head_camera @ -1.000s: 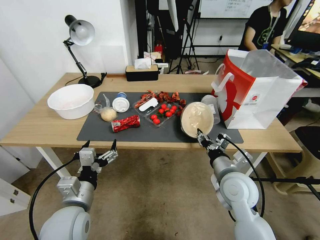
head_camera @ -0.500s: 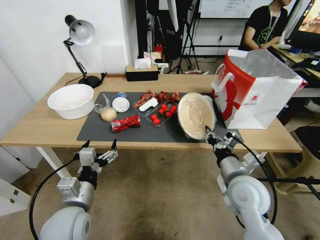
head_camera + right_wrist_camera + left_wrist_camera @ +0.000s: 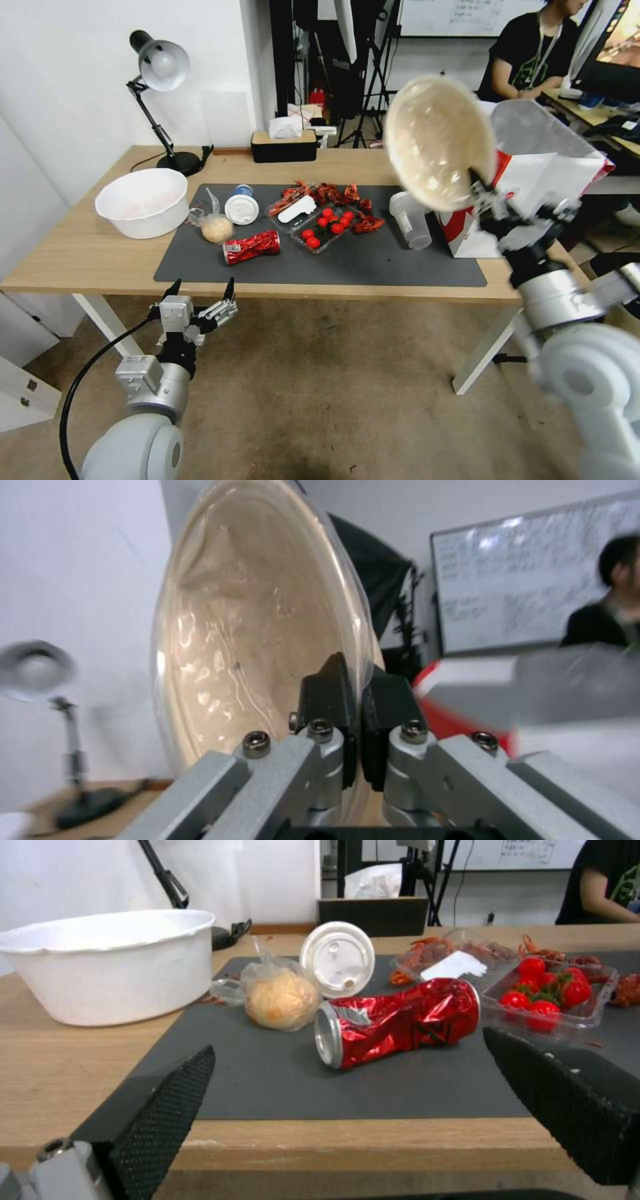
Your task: Pick up the trash from the table and place it into the takeout bag.
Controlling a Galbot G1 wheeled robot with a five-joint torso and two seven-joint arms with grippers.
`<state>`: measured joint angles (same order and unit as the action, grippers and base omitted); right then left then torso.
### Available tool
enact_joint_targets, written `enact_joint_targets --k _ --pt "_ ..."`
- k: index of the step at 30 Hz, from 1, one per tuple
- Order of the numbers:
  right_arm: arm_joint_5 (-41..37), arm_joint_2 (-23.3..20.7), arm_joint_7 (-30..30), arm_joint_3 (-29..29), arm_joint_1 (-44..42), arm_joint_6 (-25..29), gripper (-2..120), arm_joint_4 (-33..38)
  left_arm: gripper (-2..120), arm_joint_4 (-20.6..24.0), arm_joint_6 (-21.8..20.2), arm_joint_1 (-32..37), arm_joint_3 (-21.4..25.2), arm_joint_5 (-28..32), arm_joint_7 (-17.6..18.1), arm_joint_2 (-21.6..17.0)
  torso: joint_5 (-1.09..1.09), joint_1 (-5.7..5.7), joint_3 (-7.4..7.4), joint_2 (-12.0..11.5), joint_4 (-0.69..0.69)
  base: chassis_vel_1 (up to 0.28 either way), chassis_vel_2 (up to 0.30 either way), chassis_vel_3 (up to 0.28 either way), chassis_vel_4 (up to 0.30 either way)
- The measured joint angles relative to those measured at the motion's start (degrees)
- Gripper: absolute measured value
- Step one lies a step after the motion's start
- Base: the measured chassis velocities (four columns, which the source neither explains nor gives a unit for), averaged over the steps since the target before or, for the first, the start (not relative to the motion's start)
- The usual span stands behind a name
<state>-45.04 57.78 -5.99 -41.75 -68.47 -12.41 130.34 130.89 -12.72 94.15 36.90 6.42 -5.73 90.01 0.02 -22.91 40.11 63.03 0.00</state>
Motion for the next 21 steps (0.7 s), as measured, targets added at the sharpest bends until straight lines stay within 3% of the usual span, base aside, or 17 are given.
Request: enact_joint_targets --k 3,7,13,21 --pt "1.9 -5.9 -0.6 -1.5 5.2 0.5 0 -4.3 100 0.0 0.0 0.1 0.0 -0.2 -0.1 0.3 -0.02 0.0 0.0 0.0 0.01 0.0 0.0 0.0 0.0" --pt "3.6 -10.3 -2.2 -2.2 10.4 0.4 0 -9.0 100 0.0 0.1 0.1 0.0 -0.5 -0.1 0.7 -0.02 0.0 0.0 0.0 0.0 0.0 0.0 0.0 0.0" --pt "4.7 -11.9 -2.9 -2.2 12.7 0.2 0 -12.0 100 0.0 0.1 0.1 0.0 -0.6 -0.1 0.9 -0.01 0.0 0.0 0.0 0.0 0.0 0.0 0.0 0.0" --pt "8.1 -14.4 -3.6 1.2 17.0 -0.5 0 -23.1 100 0.1 0.6 0.0 -0.1 -1.0 -0.3 1.4 -0.01 0.0 0.01 0.0 -0.01 0.0 0.0 0.0 0.0"
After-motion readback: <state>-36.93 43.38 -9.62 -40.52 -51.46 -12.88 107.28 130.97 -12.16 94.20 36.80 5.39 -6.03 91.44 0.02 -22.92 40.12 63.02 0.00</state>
